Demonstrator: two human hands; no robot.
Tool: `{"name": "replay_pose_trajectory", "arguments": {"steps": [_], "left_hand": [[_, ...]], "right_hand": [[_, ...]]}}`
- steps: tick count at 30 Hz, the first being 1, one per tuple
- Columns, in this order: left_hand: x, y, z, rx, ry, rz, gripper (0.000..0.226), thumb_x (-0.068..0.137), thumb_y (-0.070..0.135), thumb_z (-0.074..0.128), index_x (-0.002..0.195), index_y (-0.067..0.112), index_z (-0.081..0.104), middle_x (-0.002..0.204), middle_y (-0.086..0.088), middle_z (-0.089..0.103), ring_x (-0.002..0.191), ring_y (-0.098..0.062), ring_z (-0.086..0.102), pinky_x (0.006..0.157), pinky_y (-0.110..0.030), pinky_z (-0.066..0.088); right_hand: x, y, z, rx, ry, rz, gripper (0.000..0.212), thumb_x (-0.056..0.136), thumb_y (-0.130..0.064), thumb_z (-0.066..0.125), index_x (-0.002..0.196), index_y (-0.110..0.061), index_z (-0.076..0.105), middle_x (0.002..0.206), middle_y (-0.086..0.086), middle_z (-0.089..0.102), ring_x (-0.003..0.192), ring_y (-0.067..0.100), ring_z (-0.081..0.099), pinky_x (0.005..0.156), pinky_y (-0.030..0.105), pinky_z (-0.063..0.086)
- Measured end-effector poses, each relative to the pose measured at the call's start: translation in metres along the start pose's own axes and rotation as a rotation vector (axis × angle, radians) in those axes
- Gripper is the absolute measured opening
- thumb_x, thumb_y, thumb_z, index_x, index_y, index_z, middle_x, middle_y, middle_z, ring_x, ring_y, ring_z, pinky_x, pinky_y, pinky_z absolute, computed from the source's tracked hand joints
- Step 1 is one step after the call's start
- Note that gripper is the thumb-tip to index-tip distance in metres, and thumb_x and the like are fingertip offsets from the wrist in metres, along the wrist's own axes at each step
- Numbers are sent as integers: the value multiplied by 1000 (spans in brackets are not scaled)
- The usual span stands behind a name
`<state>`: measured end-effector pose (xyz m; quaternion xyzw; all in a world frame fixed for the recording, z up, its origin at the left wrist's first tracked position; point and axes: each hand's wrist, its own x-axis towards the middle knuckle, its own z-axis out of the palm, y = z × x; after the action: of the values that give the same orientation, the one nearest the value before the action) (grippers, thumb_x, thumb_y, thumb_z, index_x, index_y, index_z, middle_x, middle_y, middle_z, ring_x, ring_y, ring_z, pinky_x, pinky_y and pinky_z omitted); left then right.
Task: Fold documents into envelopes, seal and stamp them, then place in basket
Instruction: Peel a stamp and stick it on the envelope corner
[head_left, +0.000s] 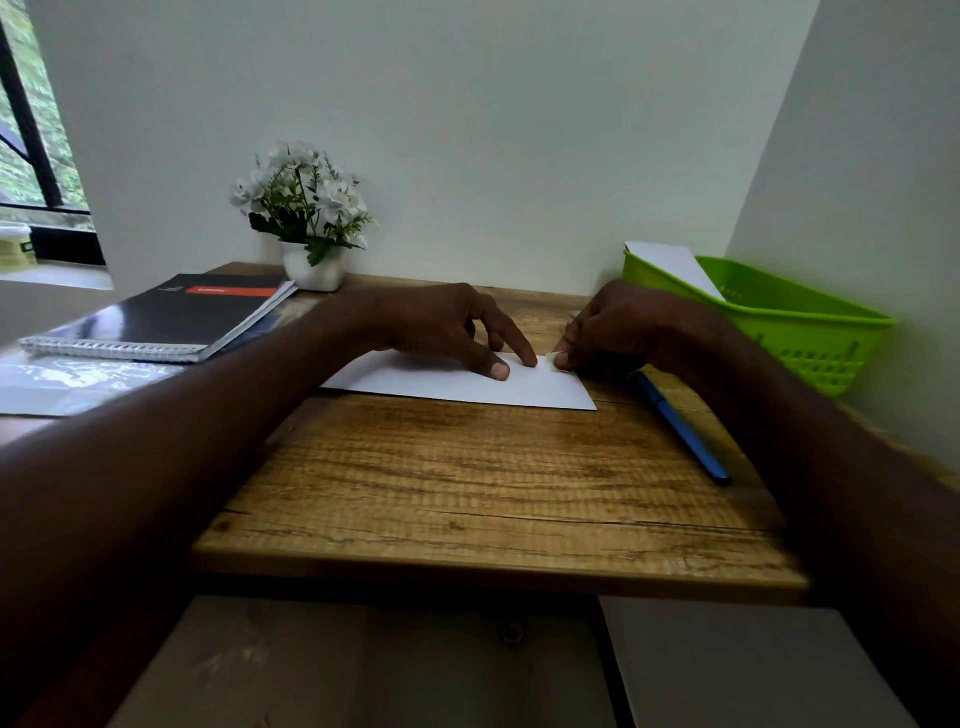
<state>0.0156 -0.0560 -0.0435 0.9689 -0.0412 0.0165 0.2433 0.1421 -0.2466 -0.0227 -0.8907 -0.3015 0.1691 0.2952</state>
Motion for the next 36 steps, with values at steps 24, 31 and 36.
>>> {"name": "replay_pose_trajectory", "arguments": {"steps": [24, 31, 36], "left_hand": [[5, 9, -4, 175, -74, 89, 41, 96, 31, 70, 135, 43, 62, 119, -1, 57, 93, 7, 49, 69, 2, 34], [4, 12, -4, 261, -121, 36, 52, 101, 37, 61, 148, 51, 43, 119, 5, 50, 94, 6, 48, 75, -5, 33], [6, 14, 0, 265, -118, 1, 43, 106, 40, 50, 148, 51, 45, 125, 5, 47, 97, 6, 45, 79, -10, 31]], "right_hand": [[15, 10, 7, -148, 183, -61, 18, 83, -19, 82, 89, -3, 79, 86, 15, 77, 68, 21, 69, 66, 32, 55], [16, 8, 9, -237, 224, -72, 22, 83, -20, 79, 96, -5, 70, 93, 16, 72, 82, 28, 73, 65, 35, 61], [13, 7, 8, -283, 211, -86, 18, 84, -18, 76, 94, -5, 69, 94, 18, 72, 82, 28, 73, 64, 34, 60]]}}
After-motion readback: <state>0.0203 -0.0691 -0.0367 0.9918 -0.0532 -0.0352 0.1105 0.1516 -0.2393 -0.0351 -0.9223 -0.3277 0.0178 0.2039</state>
